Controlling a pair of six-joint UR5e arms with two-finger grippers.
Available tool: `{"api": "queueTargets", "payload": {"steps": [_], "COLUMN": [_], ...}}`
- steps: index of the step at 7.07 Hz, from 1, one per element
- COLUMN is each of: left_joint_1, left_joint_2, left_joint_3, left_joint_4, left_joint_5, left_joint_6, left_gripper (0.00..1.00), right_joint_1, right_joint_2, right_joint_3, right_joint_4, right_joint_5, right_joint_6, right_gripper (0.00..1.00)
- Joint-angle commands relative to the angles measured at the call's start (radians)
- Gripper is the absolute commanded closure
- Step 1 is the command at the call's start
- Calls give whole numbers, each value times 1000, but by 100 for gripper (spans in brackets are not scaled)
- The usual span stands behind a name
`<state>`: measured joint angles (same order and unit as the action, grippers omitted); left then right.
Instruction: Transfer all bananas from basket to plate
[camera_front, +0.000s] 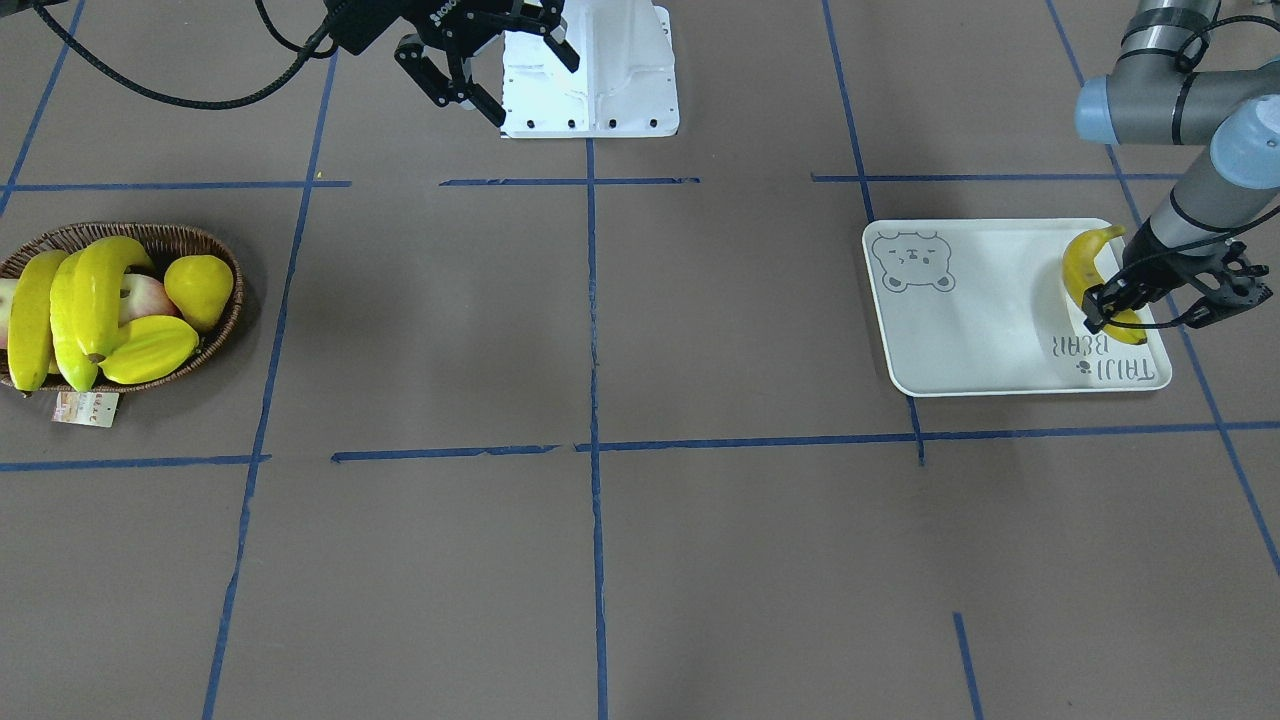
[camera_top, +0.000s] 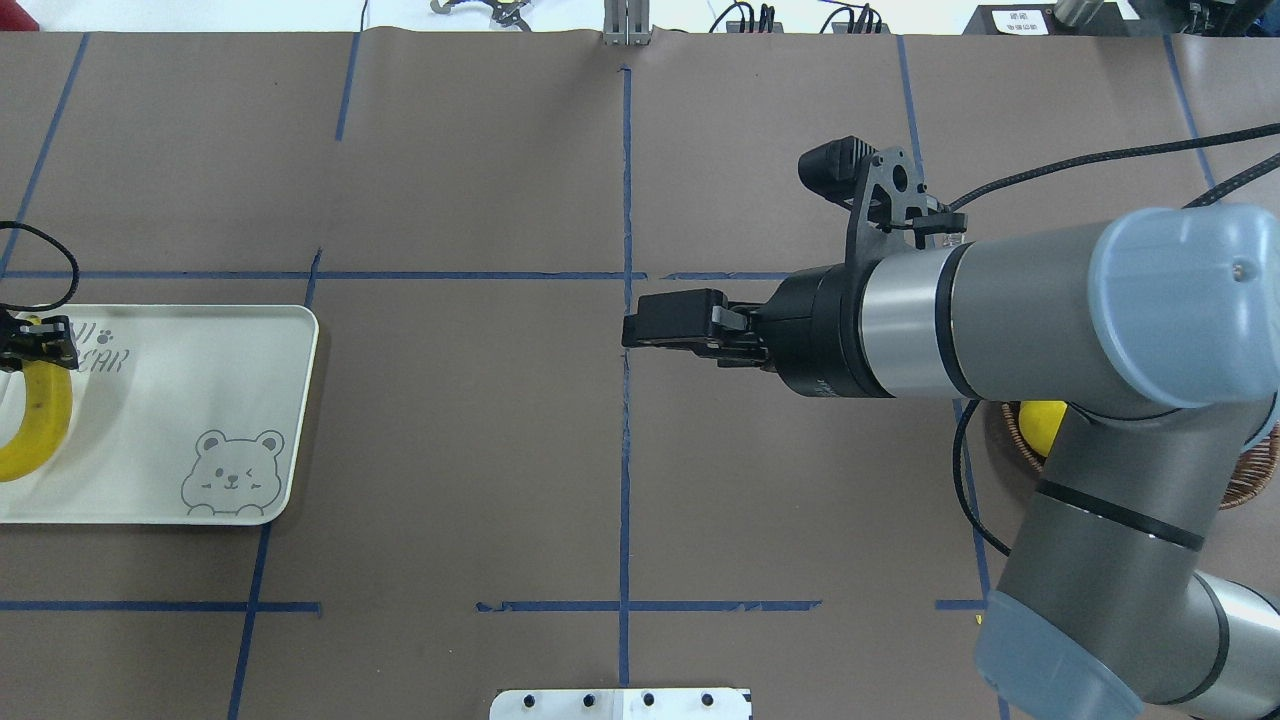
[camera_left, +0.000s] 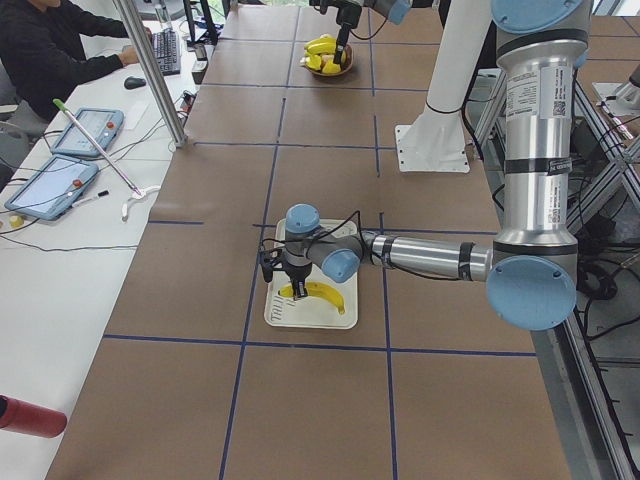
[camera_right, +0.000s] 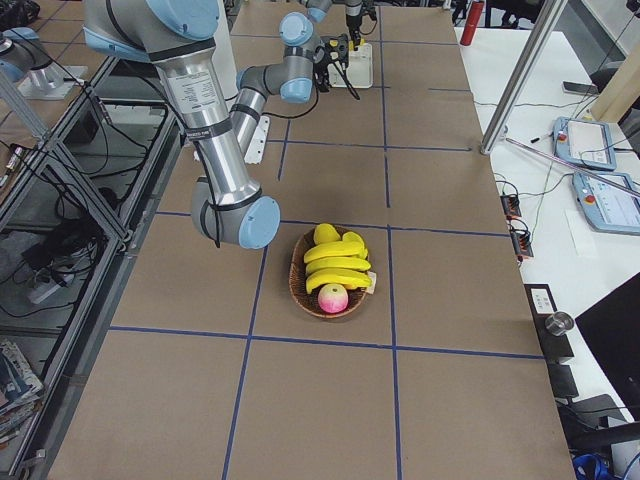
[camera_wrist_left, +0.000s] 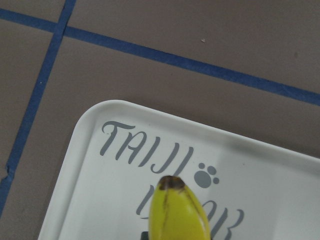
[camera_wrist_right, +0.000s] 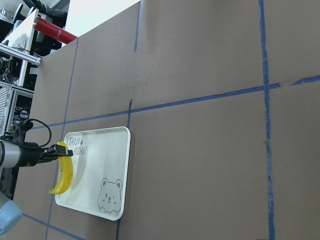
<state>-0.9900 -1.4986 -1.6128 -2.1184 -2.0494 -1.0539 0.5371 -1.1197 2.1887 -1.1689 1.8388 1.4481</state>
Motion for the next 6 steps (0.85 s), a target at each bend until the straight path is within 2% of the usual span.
{"api": "queueTargets", "payload": {"steps": [1,3,4,5,6], "left_joint_1": [1,-31,-92,-172,-209], "left_joint_2": [-5,-8,-6,-15,-17], "left_joint_3": [-7,-50,-65,-65,-65], "left_joint_4": [-2,-9,-11,-6,-12], "left_joint_5": [29,35,25,15,-27], "left_joint_6": [0,40,149,216,268], "left_gripper": [0,0,0,0,0], "right_joint_1": [0,1,1,3,15], "right_joint_2": [0,-2,-23,-70,-169], "right_joint_3": [2,5,22,55,95], "right_joint_4": [0,0,0,0,-2], "right_joint_5": [-3,-1,-1,3,10], "right_joint_6": [0,0,0,0,-2], "right_gripper": [1,1,1,1,1]}}
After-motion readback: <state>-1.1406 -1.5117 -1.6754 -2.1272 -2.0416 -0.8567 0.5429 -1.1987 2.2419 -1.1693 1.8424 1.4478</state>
